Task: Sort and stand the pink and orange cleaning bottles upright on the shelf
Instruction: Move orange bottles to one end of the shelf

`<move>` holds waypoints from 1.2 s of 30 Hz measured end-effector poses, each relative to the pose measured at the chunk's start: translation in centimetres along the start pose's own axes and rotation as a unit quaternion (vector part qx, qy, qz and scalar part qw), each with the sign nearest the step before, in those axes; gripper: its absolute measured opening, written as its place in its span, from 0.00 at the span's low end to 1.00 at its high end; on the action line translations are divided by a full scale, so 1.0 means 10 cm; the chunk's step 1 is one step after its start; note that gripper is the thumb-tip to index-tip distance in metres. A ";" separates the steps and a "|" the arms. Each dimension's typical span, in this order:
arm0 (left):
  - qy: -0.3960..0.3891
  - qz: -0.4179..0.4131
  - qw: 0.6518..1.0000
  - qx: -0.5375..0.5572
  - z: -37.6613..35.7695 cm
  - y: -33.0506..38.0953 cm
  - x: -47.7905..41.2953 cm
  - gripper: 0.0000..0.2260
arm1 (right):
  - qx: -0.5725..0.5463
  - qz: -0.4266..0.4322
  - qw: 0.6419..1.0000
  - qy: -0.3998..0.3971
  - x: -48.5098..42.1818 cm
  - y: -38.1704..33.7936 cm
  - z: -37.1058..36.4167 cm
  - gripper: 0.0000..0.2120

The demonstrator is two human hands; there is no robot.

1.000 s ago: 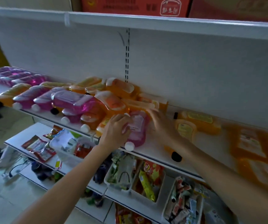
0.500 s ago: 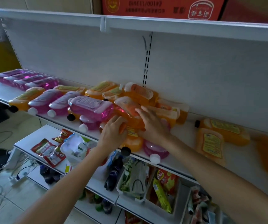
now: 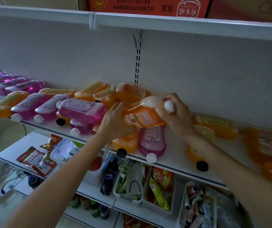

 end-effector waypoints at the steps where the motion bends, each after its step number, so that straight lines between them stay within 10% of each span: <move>1: -0.005 0.002 1.000 0.011 -0.01 0.07 0.00 0.38 | -0.031 -0.024 0.999 0.018 -0.02 0.02 0.02 0.15; 7: 0.000 0.072 0.990 0.121 -0.28 0.41 0.05 0.28 | -0.119 -0.121 0.976 0.140 0.03 0.15 0.14 0.14; 17: -0.057 0.049 0.957 0.281 -0.81 1.12 0.00 0.35 | -0.047 -0.143 0.988 0.017 0.53 0.42 0.67 0.42; 36: -0.162 0.019 0.944 0.288 -2.21 2.84 -0.18 0.27 | -0.024 -0.187 0.972 0.142 1.30 1.08 2.47 0.37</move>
Point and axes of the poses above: each hand's wrist, its own x-axis away from the middle knuckle, its own z-axis out of the back of the hand, y = z × x, the point moved 2 cm from there along -x, towards the middle knuckle, and after that the axes turned 5 degrees about -y, right-handed, at the moved point
